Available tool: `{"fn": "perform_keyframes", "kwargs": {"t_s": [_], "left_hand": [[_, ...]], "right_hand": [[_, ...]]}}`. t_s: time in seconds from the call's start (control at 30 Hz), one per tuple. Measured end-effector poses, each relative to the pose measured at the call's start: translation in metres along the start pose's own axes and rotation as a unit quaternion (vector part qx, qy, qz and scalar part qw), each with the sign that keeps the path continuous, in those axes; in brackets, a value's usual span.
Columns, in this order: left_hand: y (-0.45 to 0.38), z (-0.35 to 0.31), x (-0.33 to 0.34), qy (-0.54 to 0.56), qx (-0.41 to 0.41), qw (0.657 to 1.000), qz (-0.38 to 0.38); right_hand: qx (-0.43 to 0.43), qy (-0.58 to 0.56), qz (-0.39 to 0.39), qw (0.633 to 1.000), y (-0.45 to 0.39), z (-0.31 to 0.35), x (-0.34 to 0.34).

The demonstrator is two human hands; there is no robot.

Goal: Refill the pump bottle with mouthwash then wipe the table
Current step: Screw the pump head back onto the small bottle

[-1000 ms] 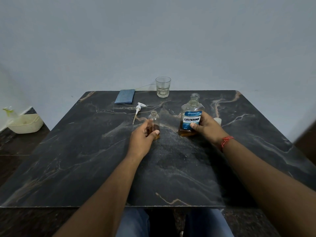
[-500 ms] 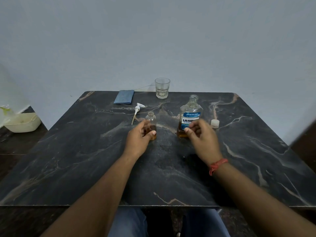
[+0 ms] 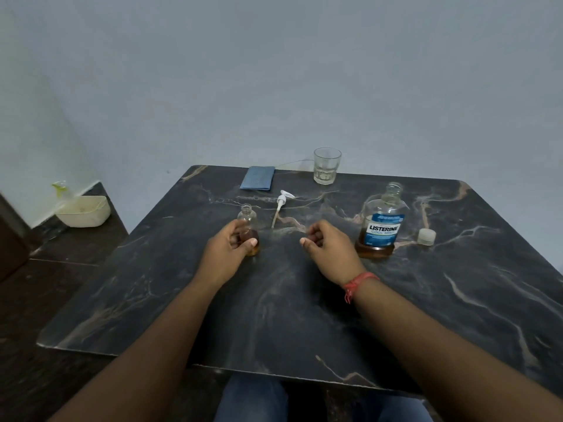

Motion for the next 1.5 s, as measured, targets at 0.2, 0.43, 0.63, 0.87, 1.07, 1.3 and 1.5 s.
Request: {"fn": "perform_keyframes", "kwargs": {"t_s": [0.2,0.43,0.63,0.87,1.07,1.3,1.5], "left_hand": [[0.004,0.010,0.000,0.042,-0.001,0.999,0.000],[-0.001,0.018,0.002,0.053,-0.007,0.999,0.009],[-0.004,0.023,0.004,0.038,0.003,0.999,0.003],[-0.005,0.027,0.003,0.025,0.004,1.000,-0.001],[-0.004,0.025,0.003,0.001,0.001,1.000,-0.001],[-0.002,0.018,0.002,-0.024,-0.002,1.000,0.006],[-0.001,0.015,0.006,0.014,-0.026,1.000,0.008]], "right_hand": [[0.057,0.062,0.002,0.996,-0.069,0.005,0.033],[0.126,0.145,0.011,0.981,-0.137,-0.004,0.063],[0.119,0.251,0.035,0.960,-0.155,-0.003,0.081],[0.099,0.222,0.052,0.969,-0.153,0.005,0.085],[0.076,0.151,0.047,0.985,-0.133,0.008,0.069],[0.135,-0.148,0.070,0.977,-0.085,0.009,0.061],[0.116,-0.372,0.025,0.920,-0.065,0.048,0.025]]}}
Point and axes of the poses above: each hand's wrist, its own y-axis away from the middle knuckle, its own x-axis out of the palm, z = x × y, the point moved 10 cm from there along -y, towards the middle knuckle
